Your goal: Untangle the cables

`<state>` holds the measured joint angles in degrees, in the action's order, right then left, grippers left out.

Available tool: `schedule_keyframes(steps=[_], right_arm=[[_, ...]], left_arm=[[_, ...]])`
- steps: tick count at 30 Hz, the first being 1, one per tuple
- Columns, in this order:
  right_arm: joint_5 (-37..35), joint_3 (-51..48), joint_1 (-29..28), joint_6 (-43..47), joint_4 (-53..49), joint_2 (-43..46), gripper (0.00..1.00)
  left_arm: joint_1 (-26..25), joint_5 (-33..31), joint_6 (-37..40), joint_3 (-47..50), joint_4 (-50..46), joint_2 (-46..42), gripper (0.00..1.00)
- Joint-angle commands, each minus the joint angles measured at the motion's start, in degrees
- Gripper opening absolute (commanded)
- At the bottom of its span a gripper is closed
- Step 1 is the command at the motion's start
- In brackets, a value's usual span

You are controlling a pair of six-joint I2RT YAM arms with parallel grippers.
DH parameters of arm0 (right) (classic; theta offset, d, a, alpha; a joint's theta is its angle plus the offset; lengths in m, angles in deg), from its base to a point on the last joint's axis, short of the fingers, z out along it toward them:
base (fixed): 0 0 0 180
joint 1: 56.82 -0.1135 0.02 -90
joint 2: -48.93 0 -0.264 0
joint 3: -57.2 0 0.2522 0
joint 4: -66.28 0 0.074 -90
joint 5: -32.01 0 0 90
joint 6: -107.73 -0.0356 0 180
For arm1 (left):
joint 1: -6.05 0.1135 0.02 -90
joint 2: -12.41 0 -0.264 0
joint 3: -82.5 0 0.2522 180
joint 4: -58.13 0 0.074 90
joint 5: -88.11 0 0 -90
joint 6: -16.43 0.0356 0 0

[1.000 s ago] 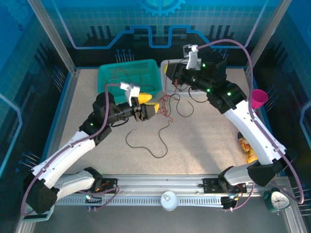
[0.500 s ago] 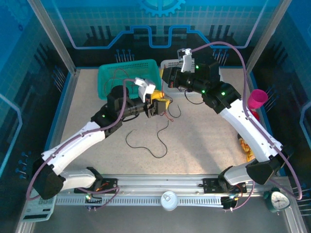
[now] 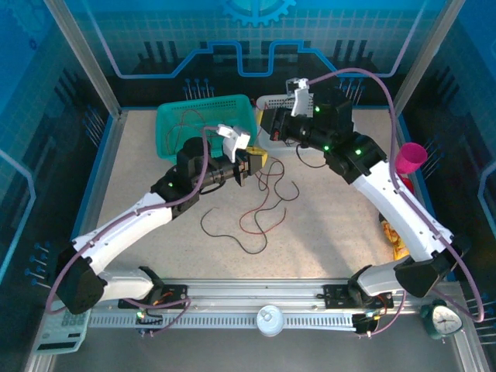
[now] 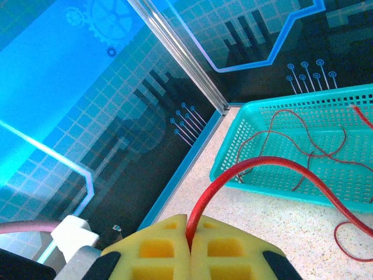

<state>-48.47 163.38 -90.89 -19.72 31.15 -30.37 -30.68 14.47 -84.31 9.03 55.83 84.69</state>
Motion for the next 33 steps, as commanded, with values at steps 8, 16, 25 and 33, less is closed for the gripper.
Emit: schedule_keyframes(steps=[8,16,25,33], right_arm=[[0.8,-5.0,2.9,-0.9,0.5,4.6,0.34],[-0.2,-9.5,5.3,-1.8,0.4,9.1,0.69],[-3.2,-19.3,5.8,-1.3,-1.2,13.9,0.73],[-5.4,-27.4,5.4,-0.5,-2.0,13.6,0.72]], left_arm=[[-0.2,-7.3,-0.3,-0.7,2.6,-5.4,0.00],[6.7,-10.4,3.3,-13.2,-8.7,1.2,0.00],[17.5,-8.9,5.8,-24.0,-13.0,12.9,0.00],[22.4,-11.2,8.3,-29.4,-14.6,23.4,0.00]])
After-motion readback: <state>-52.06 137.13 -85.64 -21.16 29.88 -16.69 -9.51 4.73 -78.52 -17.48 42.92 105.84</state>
